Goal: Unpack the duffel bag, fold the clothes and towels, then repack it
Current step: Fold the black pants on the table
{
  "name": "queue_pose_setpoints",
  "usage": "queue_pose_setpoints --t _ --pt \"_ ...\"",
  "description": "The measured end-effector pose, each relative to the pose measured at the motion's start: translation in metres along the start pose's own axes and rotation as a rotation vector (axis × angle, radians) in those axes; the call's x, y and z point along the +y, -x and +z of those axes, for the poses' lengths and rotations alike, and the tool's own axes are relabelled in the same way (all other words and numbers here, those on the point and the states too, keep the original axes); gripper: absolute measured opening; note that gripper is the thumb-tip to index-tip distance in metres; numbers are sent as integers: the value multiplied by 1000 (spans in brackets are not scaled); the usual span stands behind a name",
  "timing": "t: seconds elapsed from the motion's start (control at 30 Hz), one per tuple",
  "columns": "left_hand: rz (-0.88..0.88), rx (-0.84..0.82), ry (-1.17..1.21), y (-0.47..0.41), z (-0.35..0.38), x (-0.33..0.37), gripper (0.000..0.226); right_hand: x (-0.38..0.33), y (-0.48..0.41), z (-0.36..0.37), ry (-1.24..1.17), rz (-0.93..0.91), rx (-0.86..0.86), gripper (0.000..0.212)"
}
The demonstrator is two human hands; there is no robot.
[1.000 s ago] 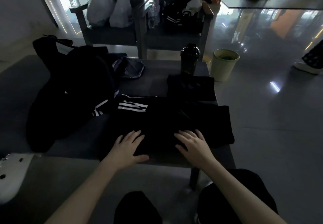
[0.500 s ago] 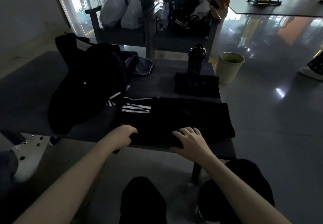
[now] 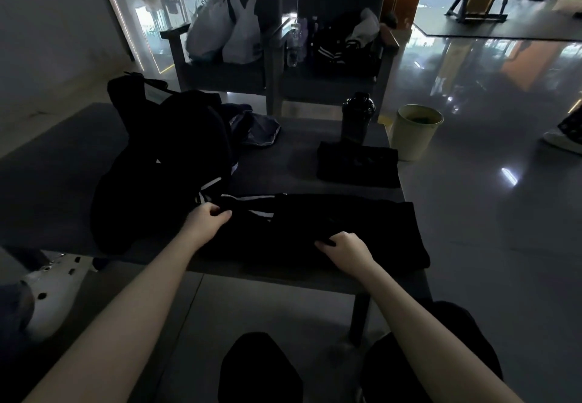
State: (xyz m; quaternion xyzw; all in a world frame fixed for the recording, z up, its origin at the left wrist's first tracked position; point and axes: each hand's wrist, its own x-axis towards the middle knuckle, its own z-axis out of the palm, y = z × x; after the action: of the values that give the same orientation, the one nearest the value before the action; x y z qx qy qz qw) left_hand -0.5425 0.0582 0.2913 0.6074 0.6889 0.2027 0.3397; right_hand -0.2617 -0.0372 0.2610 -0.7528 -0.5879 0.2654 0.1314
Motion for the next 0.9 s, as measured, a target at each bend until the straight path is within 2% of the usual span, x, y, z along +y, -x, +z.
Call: queue_pose_setpoints --t 0.07,0.17,0.27,0.33,0.47,0.7,0.8,0.9 --pt "-76 -96 78 3 8 -10 58 -1 -4 -2 48 53 -11 51" --pt "-49 -213 -28 11 19 -21 60 -4 -6 2 104 94 31 56" --pt "-27 -120 66 11 24 -26 33 -5 -4 5 119 128 87 56" --pt "-33 -43 137 9 24 -28 23 -6 -2 6 138 153 109 55" --pt "-26 25 42 9 29 -26 11 -12 3 12 227 143 171 46" --pt "-57 144 -121 7 35 -25 25 -19 9 13 283 119 268 40" --pt "-54 207 -320 14 39 -26 23 -11 13 20 263 -38 403 40" --pt "-4 330 -531 21 47 -23 28 7 16 33 421 -206 426 42"
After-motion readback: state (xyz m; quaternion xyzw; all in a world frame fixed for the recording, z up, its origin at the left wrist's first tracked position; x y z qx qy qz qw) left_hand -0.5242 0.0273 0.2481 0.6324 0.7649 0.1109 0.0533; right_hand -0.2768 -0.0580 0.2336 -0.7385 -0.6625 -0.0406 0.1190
